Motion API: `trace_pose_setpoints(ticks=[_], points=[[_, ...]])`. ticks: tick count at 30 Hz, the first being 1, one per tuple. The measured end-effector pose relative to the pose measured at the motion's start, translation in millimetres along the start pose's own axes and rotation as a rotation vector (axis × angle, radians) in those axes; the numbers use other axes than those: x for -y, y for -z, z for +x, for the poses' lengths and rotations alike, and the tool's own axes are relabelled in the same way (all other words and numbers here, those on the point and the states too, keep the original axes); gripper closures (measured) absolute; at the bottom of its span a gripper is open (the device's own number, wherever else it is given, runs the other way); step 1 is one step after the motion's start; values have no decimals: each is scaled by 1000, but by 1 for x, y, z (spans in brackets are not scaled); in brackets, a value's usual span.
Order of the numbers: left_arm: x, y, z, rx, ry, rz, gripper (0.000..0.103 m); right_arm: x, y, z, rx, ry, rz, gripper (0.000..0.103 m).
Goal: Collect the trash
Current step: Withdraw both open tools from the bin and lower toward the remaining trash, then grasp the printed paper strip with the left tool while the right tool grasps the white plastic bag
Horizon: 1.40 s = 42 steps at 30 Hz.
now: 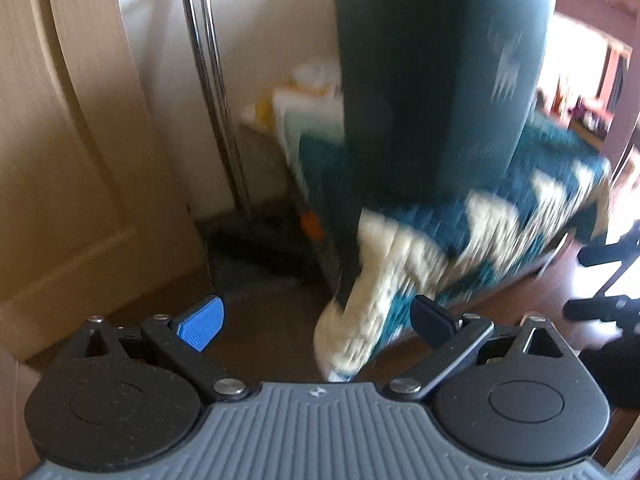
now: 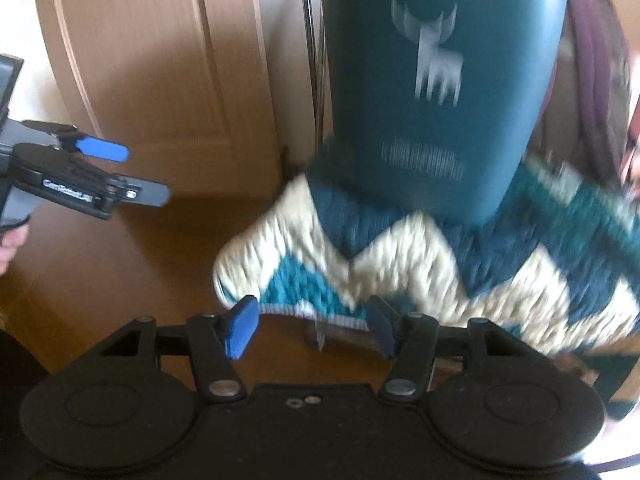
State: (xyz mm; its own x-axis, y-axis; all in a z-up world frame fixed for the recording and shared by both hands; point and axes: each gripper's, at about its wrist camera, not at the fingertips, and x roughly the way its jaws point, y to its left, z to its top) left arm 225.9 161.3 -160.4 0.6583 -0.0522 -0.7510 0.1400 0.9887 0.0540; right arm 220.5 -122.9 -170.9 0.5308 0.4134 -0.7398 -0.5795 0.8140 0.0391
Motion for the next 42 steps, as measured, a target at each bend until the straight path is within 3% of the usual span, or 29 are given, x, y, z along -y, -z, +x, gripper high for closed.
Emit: trace_pose_setpoints(ticks=[5, 7, 10, 15, 21, 23, 26, 29, 32, 40, 42], points=[[-9, 60, 70, -132, -5, 40, 3, 5, 39, 68, -133, 10, 10, 44], [-10, 84, 104, -221, -14, 29, 3, 6, 52, 93, -187, -1, 14, 44], [-14, 118, 147, -333, 24, -26, 3, 9, 69, 133, -284, -27, 9, 44], [-1, 168, 204, -511, 96, -24, 3, 12, 94, 192, -408, -56, 26, 44], [23, 219, 252, -627, 197, 37, 3, 0, 125, 246, -536, -103, -24, 44], [26, 233, 274, -689, 224, -18, 3, -6, 137, 263, -582, -111, -51, 45], [20, 254, 300, -776, 233, -195, 3, -13, 154, 288, -645, -123, -96, 46], [12, 268, 324, -824, 225, -370, 3, -16, 170, 311, -709, -128, -120, 46], [10, 280, 339, -852, 214, -463, 3, -16, 183, 326, -764, -141, -112, 47], [24, 290, 345, -864, 170, -514, 3, -24, 211, 345, -801, -173, -116, 47], [27, 284, 343, -869, 136, -518, 9, -25, 213, 352, -793, -162, -117, 47]])
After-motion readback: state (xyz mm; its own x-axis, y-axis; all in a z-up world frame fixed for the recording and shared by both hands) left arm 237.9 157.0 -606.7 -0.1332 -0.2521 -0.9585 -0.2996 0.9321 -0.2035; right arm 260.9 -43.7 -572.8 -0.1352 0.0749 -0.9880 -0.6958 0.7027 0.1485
